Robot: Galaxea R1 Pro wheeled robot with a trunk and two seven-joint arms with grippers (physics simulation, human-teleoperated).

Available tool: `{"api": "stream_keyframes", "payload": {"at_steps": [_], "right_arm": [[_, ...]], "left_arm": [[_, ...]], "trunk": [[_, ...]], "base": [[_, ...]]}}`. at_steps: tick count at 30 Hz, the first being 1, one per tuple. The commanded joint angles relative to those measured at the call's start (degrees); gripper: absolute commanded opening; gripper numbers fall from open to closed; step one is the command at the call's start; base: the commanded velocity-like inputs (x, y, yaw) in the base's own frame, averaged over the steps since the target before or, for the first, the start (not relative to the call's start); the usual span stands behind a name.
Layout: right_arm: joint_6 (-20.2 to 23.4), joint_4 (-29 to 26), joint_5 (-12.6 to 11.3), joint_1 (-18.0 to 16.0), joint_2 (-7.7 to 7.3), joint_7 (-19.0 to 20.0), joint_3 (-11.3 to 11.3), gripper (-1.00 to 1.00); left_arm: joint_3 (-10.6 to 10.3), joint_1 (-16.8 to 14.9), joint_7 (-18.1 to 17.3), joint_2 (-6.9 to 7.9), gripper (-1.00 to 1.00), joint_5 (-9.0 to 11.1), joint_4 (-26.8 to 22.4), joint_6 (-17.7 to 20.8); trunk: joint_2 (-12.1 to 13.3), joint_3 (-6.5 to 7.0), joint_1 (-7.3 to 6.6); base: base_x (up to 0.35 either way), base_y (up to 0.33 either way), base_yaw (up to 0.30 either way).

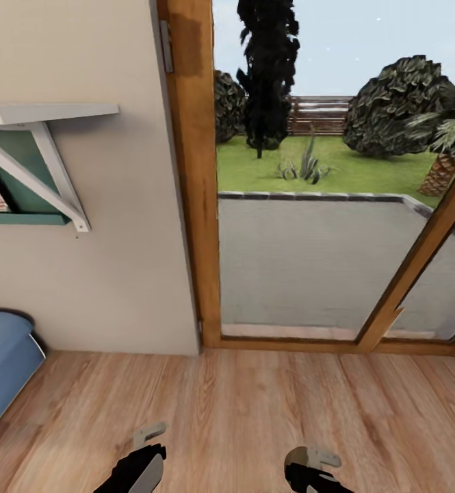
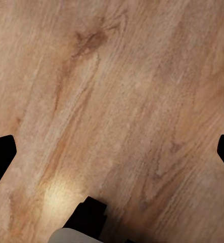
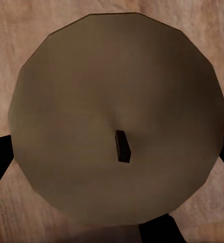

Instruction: Place each of the two pumpkins and all three candles from the living room inside a cabinet in the living room (use any cabinet), then make sure every cabinet is closed, and position the cauldron so it is next to a table in the living room.

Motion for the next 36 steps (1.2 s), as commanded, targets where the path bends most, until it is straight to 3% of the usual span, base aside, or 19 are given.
{"api": "stream_keyframes", "payload": {"at_steps": [1, 36], "right_arm": [[-0.2, 0.0, -0.7, 0.0, 0.07, -0.5, 0.5, -1.00], [0.0, -0.1, -1.0, 0.0, -0.16, -0.8, 0.4, -1.00]], "left_arm": [[-0.3, 0.0, 0.4, 0.06, 1.00, 0.3, -0.1, 0.3], [-1.3, 0.0, 0.4, 0.05, 1.00, 0.4, -0.1, 0.3]], "trunk": [[0.0, -0.05, -0.01], [0.0, -0.05, -0.01]], "base": [[0.000, 0.000, -0.276], [0.000, 0.000, -0.272]]}}
